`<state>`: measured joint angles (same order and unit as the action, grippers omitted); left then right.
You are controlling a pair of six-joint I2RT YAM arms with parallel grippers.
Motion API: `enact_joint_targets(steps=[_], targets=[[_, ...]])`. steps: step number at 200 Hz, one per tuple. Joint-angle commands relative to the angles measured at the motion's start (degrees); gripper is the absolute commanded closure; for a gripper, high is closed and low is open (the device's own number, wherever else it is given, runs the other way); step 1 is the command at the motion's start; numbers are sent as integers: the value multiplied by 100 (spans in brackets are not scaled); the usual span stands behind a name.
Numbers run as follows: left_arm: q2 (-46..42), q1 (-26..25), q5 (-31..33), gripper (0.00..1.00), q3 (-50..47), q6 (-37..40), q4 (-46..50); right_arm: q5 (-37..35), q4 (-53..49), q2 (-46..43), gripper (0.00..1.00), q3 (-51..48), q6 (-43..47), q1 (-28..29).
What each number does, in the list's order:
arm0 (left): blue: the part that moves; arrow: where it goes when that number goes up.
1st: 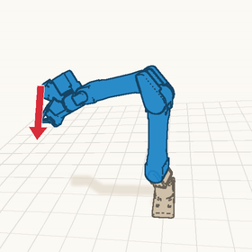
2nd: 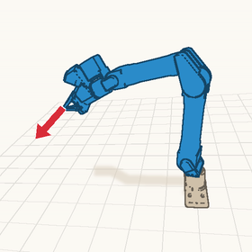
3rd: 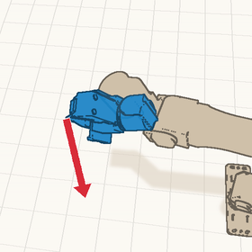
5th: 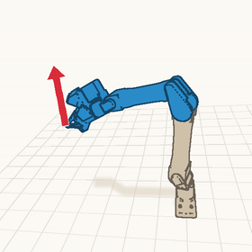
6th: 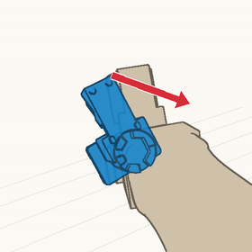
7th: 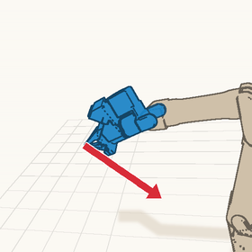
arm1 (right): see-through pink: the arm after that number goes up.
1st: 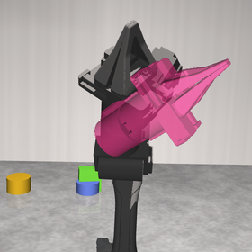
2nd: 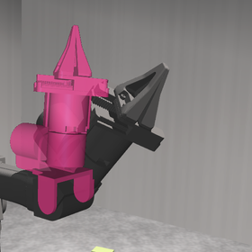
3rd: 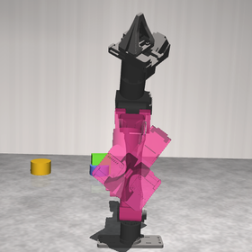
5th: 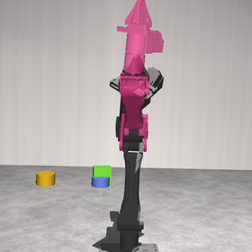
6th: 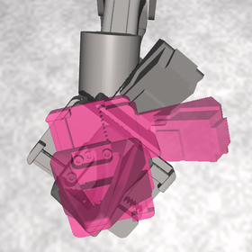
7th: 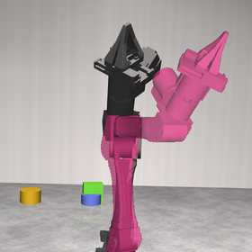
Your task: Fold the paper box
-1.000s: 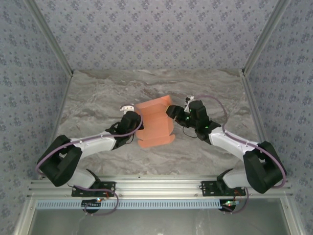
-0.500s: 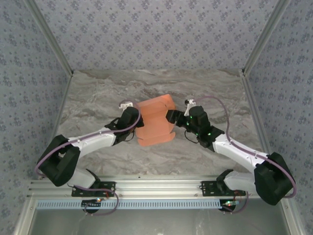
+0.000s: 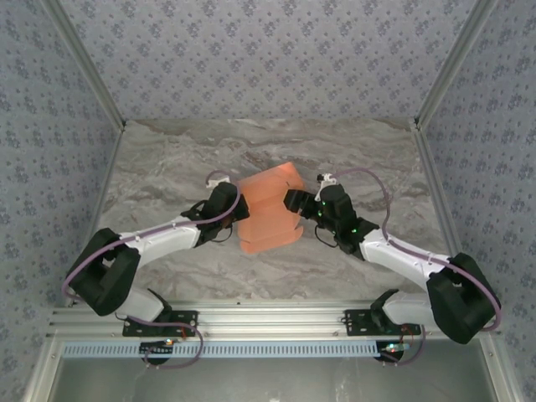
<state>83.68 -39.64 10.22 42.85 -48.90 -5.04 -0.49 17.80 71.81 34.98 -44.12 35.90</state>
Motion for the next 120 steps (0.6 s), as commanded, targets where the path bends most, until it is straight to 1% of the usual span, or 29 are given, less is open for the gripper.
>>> enact_joint_targets(steps=[1, 47, 73, 120], targets=[[59, 24, -297, 100, 163, -143, -64, 95, 483, 109, 25, 160, -51, -97], [219, 19, -378, 100, 213, -112, -73, 391, 479, 217, 28, 456, 202, -114], [297, 21, -392, 100, 252, -69, -66, 528, 529, 295, 29, 465, 294, -118], [365, 26, -386, 100, 339, 25, 72, 1225, 443, 437, 30, 630, 755, -102]])
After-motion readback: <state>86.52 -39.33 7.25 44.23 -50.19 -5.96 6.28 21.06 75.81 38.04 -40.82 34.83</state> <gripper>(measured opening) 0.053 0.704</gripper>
